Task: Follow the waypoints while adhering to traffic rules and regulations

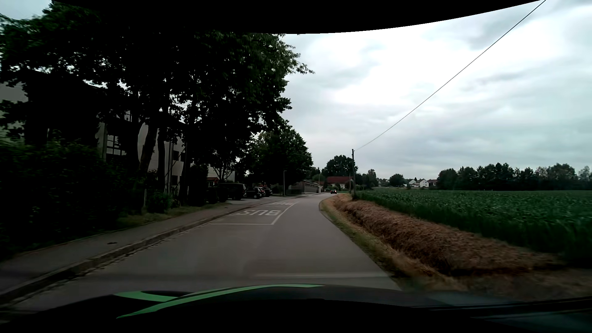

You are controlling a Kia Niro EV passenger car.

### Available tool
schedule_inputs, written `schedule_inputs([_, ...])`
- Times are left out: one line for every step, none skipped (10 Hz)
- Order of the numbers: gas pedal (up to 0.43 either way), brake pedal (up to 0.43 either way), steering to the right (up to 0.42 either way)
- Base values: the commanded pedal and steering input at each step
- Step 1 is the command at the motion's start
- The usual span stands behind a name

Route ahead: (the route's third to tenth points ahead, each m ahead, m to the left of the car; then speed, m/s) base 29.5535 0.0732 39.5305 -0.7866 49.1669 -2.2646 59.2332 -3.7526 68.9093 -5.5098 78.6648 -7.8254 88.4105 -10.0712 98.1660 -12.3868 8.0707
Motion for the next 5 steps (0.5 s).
schedule_inputs([0.177,0.000,-0.009])
schedule_inputs([0.169,0.000,-0.008])
schedule_inputs([0.169,0.000,-0.006])
schedule_inputs([0.169,0.000,-0.001])
schedule_inputs([0.169,0.000,0.000])
